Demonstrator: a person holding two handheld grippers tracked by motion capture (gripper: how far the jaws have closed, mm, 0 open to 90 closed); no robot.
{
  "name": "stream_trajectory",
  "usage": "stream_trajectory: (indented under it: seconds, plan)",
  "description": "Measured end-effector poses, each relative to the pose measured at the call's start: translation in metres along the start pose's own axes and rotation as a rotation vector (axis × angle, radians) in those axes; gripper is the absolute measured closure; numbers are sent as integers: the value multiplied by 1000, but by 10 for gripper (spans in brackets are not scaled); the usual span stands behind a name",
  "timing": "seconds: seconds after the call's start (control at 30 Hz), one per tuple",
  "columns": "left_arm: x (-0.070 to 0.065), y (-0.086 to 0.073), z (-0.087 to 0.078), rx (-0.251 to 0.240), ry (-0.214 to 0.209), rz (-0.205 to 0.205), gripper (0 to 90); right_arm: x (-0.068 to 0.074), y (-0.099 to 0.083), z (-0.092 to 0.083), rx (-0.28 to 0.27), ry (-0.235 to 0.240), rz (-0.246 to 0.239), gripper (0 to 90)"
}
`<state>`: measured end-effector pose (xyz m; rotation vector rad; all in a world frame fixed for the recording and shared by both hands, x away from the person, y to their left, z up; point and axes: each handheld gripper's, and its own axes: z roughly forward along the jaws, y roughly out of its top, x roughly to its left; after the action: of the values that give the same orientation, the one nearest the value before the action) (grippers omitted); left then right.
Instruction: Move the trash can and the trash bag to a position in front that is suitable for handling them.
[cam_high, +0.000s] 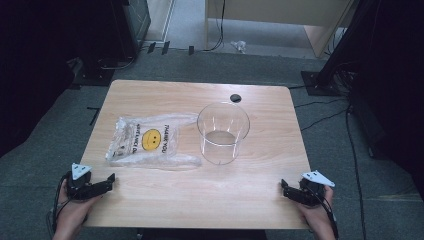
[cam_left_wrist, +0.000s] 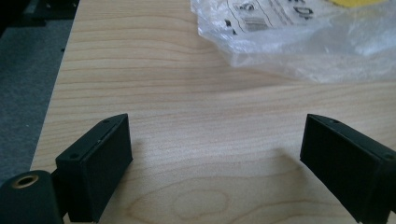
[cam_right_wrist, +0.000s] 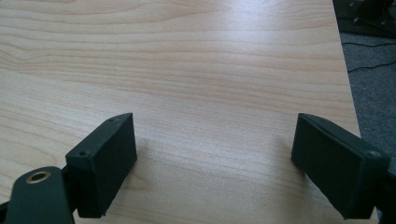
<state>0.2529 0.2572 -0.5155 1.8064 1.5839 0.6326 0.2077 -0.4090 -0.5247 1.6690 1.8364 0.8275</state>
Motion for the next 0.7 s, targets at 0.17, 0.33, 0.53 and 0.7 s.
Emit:
stream_trajectory:
  seconds: [0.17,0.33,0.53,0.7]
  plan:
    - [7,12,-3,-54,13,-70,147,0,0,0,0,-2,-2,137]
    - [2,21,0,-88,5,-37,244,0,0,0,-1,-2,-2,138]
    - [7,31,4,-128,61,-71,342,0,0,0,-2,-2,-3,140]
    - [7,38,9,-145,-15,-107,411,0,0,0,-3,1,-5,140]
